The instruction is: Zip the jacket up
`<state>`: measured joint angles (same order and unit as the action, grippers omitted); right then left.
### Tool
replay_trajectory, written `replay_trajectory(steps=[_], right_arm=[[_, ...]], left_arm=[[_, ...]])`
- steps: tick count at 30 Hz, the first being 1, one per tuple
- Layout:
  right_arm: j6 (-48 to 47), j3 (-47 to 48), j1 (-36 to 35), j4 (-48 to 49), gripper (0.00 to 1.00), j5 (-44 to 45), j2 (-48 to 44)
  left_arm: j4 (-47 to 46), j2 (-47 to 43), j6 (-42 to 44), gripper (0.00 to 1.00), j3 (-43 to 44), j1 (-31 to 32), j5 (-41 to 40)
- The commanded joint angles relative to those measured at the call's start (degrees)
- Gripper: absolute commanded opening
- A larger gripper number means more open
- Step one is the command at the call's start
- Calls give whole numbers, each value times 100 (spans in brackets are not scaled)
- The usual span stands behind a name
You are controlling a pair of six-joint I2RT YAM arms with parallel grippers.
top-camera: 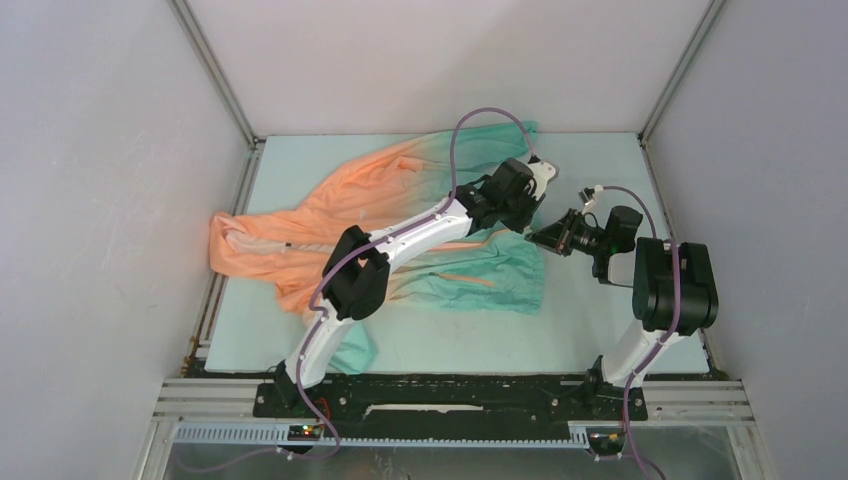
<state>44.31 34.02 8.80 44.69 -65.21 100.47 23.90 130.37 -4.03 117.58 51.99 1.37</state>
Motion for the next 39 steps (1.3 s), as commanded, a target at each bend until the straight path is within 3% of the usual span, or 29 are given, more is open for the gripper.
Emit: replay_trajectory(steps=[1,39], right_arm=[[-131,150,-32,96,0,-99,-160],[-101,149,-36,128,0,-108,-205]], left_arm=[[-15,-153,8,27,168,-19,48],[185,2,8,16,364,22,19]])
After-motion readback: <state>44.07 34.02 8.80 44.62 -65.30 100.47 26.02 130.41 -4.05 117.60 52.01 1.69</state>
